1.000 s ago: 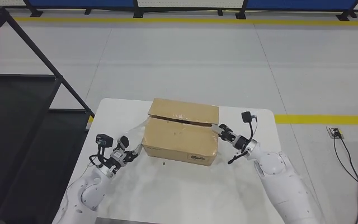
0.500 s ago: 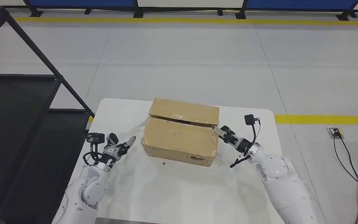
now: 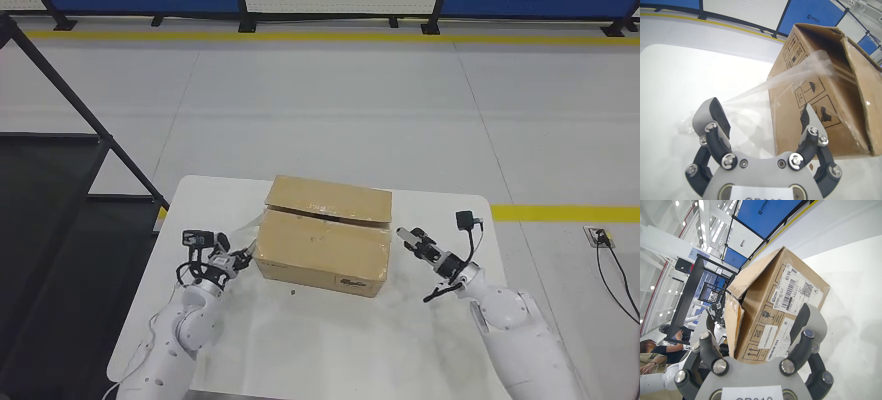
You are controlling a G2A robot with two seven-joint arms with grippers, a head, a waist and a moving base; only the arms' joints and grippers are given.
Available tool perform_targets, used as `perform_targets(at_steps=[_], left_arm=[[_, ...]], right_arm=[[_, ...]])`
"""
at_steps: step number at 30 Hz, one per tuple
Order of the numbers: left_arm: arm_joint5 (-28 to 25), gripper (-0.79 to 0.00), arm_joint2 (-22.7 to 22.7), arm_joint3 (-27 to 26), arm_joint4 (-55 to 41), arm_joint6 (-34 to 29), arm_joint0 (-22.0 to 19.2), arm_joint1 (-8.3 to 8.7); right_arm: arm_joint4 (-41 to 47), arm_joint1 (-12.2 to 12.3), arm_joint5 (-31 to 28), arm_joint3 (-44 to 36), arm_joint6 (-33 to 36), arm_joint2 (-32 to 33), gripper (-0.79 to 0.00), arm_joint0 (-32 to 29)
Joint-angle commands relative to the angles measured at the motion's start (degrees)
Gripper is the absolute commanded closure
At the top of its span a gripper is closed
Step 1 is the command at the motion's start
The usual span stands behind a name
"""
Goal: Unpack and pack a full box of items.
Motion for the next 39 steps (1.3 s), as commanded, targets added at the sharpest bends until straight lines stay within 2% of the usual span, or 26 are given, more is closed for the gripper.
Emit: perform_targets(at_steps=[1,11,20,27,36,39], left_arm=[[-1.29,-0.785,-0.08,-0.32,0.69,0.08,0.46,0.15],[-4.5,-0.785,-1.52,-3.8,1.32,-0.45,3.49,0.85],[-4.08,-0.785,-3.87,-5.65,-2.37,-0.05,4.95,1.12],[-4.92,-0.785,-5.09,-7.25,-4.52,-0.26,6.0,1.31],[-5.08,-0.785,-5.82,-8.89,-5.54,0.02,6.68,1.43],[-5.65,-0.785,-6.24,-9.92,-6.51,0.16,7.02,1.48]], right_arm=[[0.57,0.16,-0.33,-0.14,0.08,0.39,-0.785,-0.2],[3.36,0.77,-1.47,-2.33,2.6,0.83,-0.785,-0.22],[13.46,0.73,-4.26,-0.46,10.98,-1.37,-0.785,2.37],[18.8,0.39,-4.91,3.24,14.06,-3.44,-0.785,5.4],[37.72,0.57,-8.9,8.34,31.71,-3.82,-0.785,8.13],[40.78,1.09,-7.16,5.94,33.46,-4.12,-0.785,7.52]])
